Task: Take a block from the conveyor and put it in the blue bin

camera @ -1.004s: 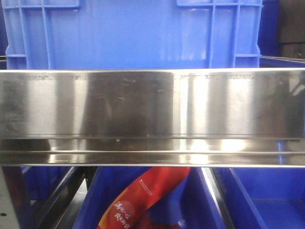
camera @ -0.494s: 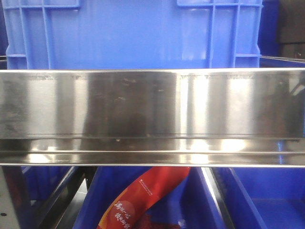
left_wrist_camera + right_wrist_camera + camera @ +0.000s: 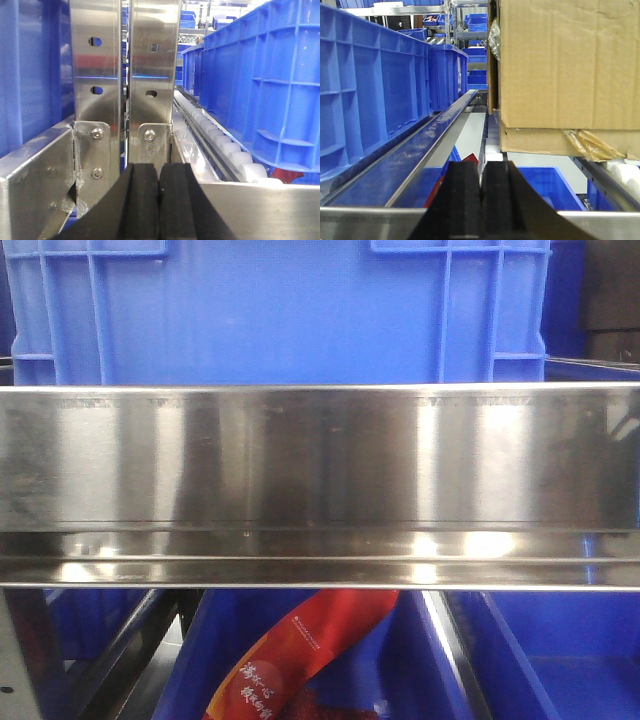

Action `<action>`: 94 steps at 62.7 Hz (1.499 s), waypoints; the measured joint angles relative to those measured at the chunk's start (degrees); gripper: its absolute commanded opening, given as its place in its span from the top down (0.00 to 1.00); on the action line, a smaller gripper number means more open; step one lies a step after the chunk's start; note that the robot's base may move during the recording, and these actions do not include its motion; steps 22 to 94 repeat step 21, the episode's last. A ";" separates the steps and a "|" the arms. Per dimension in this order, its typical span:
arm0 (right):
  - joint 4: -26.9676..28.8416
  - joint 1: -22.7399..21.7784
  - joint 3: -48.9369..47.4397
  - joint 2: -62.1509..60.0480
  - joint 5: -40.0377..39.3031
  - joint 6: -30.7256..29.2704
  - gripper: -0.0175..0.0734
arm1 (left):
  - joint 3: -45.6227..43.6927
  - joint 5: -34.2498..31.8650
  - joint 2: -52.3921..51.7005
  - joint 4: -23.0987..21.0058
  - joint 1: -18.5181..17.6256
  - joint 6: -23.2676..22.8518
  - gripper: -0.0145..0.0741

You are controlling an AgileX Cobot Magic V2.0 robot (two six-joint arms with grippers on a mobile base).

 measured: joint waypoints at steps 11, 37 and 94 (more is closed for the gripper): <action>0.00 0.00 0.00 0.00 0.00 0.00 0.99 | 0.00 0.00 0.00 0.00 0.00 0.00 0.96; 0.00 0.00 0.00 0.00 0.00 0.00 0.99 | 0.00 0.00 0.00 0.00 0.00 0.00 0.96; 0.00 0.00 0.00 0.00 0.00 0.00 0.99 | 0.00 0.00 0.00 0.00 0.00 0.00 0.96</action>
